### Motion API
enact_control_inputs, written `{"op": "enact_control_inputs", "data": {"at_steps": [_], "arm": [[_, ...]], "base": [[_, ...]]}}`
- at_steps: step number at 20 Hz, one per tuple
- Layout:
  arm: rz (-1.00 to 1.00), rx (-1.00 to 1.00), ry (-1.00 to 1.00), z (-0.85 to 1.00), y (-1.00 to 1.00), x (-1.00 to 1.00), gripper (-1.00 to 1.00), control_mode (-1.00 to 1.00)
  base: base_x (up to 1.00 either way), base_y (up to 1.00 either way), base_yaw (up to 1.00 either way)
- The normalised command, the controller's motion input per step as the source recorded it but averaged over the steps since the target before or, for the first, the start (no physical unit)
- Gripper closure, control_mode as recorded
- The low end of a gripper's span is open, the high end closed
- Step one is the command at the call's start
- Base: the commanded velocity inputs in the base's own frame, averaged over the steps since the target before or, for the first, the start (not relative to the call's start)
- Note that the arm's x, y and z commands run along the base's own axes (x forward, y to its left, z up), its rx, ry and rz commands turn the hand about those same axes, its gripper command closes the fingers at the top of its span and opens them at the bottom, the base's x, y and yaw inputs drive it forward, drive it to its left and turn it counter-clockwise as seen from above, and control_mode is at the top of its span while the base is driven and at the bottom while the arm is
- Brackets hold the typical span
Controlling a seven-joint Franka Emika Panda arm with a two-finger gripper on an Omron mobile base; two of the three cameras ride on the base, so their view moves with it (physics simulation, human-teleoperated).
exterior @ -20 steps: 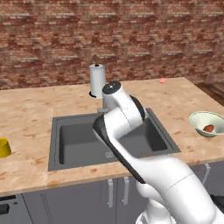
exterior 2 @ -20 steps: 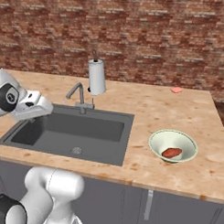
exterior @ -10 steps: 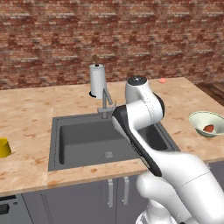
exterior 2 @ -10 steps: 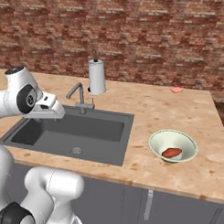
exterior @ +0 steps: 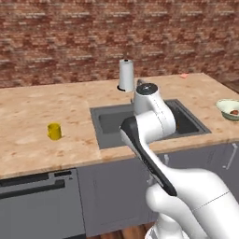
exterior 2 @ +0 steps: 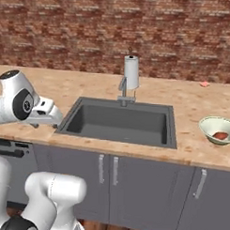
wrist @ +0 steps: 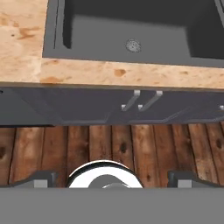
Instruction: Move the mug from next to the sink to the open cabinet. Then, move the bowl with the sweet potato to the fridge to clear the area for faucet cleaning.
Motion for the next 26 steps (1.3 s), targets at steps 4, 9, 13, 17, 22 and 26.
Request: {"op": "enact_control_inputs", "data": {"at_steps": [4, 9, 13, 17, 22, 26], "arm": [[0.00, 0.00, 0.00, 0.00, 0.00, 0.00, -1.00, 1.00], [0.00, 0.00, 0.00, 0.00, 0.00, 0.00, -1.00, 1.00], [0.00, 0.00, 0.00, 0.00, 0.00, 0.00, -1.00, 1.00], [0.00, 0.00, 0.00, 0.00, 0.00, 0.00, -1.00, 1.00], [-0.08, 0.00, -0.01, -0.01, 0.16, 0.20, -1.00, -1.00], [-0.15, 0.00, 0.00, -0.18, 0.50, 0.79, -1.00, -1.00]], "base": [[-0.10, 1.00, -0.25], [0.01, 1.00, -0.35], [0.11, 1.00, -0.40], [0.46, 1.00, -0.41], [0.64, 0.79, -0.34], [0.00, 0.00, 0.00]]}}
